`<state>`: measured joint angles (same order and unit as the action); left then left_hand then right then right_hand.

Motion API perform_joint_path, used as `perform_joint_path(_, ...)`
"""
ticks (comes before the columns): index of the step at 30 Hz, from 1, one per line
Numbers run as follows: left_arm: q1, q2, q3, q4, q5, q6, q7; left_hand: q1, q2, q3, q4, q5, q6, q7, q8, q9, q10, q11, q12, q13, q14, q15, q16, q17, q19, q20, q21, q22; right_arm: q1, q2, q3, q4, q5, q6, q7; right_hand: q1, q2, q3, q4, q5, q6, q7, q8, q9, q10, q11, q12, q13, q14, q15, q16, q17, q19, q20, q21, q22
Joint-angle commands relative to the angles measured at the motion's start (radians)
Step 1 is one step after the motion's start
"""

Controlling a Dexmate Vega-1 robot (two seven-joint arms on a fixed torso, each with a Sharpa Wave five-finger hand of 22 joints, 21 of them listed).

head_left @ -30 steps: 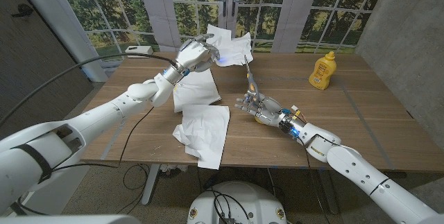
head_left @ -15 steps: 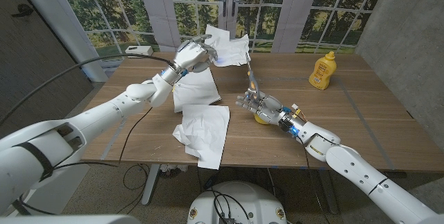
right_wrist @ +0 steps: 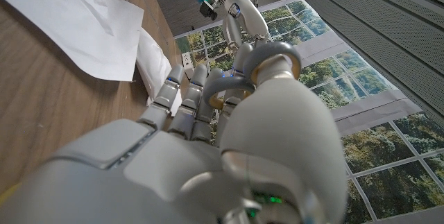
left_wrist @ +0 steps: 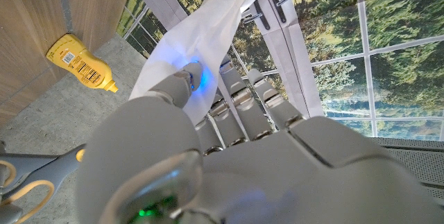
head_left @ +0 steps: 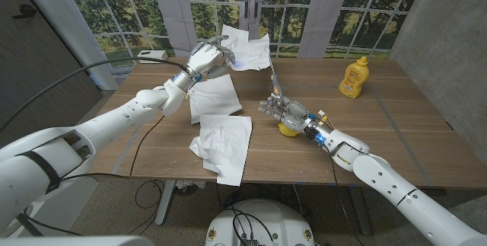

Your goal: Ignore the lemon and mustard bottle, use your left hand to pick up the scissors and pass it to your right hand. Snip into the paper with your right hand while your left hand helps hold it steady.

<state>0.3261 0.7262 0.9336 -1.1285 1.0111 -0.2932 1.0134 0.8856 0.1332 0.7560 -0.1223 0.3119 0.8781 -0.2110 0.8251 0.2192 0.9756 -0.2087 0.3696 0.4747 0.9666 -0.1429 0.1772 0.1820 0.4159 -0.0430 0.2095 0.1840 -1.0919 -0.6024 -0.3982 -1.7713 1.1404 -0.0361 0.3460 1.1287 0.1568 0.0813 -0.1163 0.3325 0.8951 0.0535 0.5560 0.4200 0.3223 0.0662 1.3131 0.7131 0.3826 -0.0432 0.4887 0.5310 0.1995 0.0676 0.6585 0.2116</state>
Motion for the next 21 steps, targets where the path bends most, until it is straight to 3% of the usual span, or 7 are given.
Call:
perform_joint_path(1, -0.037, -0.009, 0.031, 0.047, 0.015, -0.029, 0.041, -0.002, 0.011, 0.007, 0.003, -0.001, 0.010, 0.001, -0.003, 0.000, 0.012, -0.003, 0.023, 0.003, -0.005, -0.095, 0.002, -0.001, -0.007, -0.131, 0.001, 0.001, 0.029, 0.025, -0.009, 0.025, -0.024, 0.013, -0.015, 0.025, 0.014, 0.007, -0.001, -0.005, 0.004, -0.002, -0.005, 0.005, 0.092, -0.091, 0.006, -0.002, -0.022, -0.055, -0.004, 0.004, -0.009, 0.000, 0.003, 0.002)
perform_joint_path(12, -0.053, -0.014, 0.052, 0.073, 0.016, -0.047, 0.078, -0.003, 0.011, 0.011, 0.001, -0.007, 0.012, 0.000, -0.003, 0.004, 0.012, -0.003, 0.024, 0.000, -0.002, -0.095, 0.002, -0.001, -0.002, -0.130, 0.002, 0.001, 0.020, 0.037, -0.017, 0.010, -0.040, 0.025, -0.047, 0.025, 0.014, 0.009, -0.001, -0.011, 0.003, 0.000, -0.008, 0.010, 0.092, -0.091, 0.009, -0.005, -0.021, -0.054, 0.001, 0.005, -0.011, 0.000, 0.009, 0.002)
perform_joint_path(21, -0.031, -0.008, 0.053, 0.044, 0.002, -0.030, 0.068, -0.004, 0.011, 0.012, 0.001, -0.010, 0.009, 0.000, -0.011, -0.003, 0.014, -0.002, 0.025, 0.000, -0.003, -0.095, 0.002, -0.001, -0.001, -0.131, 0.002, 0.002, 0.031, 0.008, -0.004, -0.008, -0.022, -0.012, -0.054, 0.024, 0.015, 0.010, 0.000, -0.016, 0.005, -0.001, -0.010, 0.012, 0.092, -0.092, 0.012, -0.008, -0.017, -0.057, 0.006, 0.006, -0.012, 0.000, 0.014, 0.002)
